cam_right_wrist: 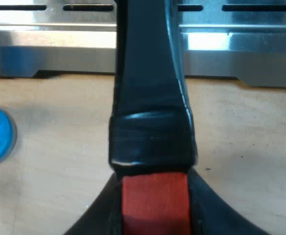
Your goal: Grind coffee beans and then tamp
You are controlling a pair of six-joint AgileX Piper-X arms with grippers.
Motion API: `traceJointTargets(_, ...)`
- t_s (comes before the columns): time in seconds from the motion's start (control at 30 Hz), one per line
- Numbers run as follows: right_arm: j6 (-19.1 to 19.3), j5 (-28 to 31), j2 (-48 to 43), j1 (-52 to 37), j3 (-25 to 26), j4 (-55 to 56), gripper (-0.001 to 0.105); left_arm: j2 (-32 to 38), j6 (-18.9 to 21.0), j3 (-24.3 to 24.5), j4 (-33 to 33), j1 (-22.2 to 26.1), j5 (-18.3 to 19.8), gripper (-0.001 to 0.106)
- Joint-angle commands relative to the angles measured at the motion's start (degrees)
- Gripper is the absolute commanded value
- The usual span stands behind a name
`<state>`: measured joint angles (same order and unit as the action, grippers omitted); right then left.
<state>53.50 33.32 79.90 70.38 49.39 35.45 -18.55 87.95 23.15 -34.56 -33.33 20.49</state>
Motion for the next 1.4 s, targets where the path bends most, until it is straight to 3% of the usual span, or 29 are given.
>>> traceJointTargets(0.03, 1.05, 3.36, -0.74, 0.6, 0.93, -1.33, 0.0, 0.06, 0.55, 0.05, 0.19, -0.31, -0.16, 0.071)
traceJointTargets(0.33, 0.3, 4.63, -3.52, 1.97, 0.93, 5.55, 0.0, 0.06, 0.55, 2.16, -4.42, -0.31, -0.26, 0.071)
traceJointTargets(0.5, 2.08, 2.89, -7.02, 1.97, 0.93, 8.0, 0.0, 0.06, 0.55, 4.26, -7.94, -0.31, -0.26, 0.071)
traceJointTargets(0.67, 8.23, -0.31, -9.18, 1.97, 0.93, 8.15, 0.0, 0.06, 0.67, 4.36, -9.13, -0.31, -0.26, 0.071)
traceJointTargets(0.83, 9.88, -1.48, -9.65, 1.97, 0.93, 8.3, 0.0, 0.17, 0.79, 4.72, -9.76, -0.31, -0.13, 0.071)
traceJointTargets(0.87, 11.91, -2.42, -9.79, 1.97, 0.93, 8.41, 0.0, 0.17, 0.81, 4.8, -9.96, -0.31, -0.13, 0.071)
traceJointTargets(0.97, 15.27, -3.19, -9.91, 3.03, 0.93, 8.43, 0.0, 0.17, 1.17, 5.98, -14.44, -0.31, -0.13, 0.071)
traceJointTargets(1.4, 19.04, -6.3, -10.15, 5.9, -0.47, 7.88, 0.0, 0.17, 1.97, 5.99, -16.28, -0.31, 0.3, 0.071)
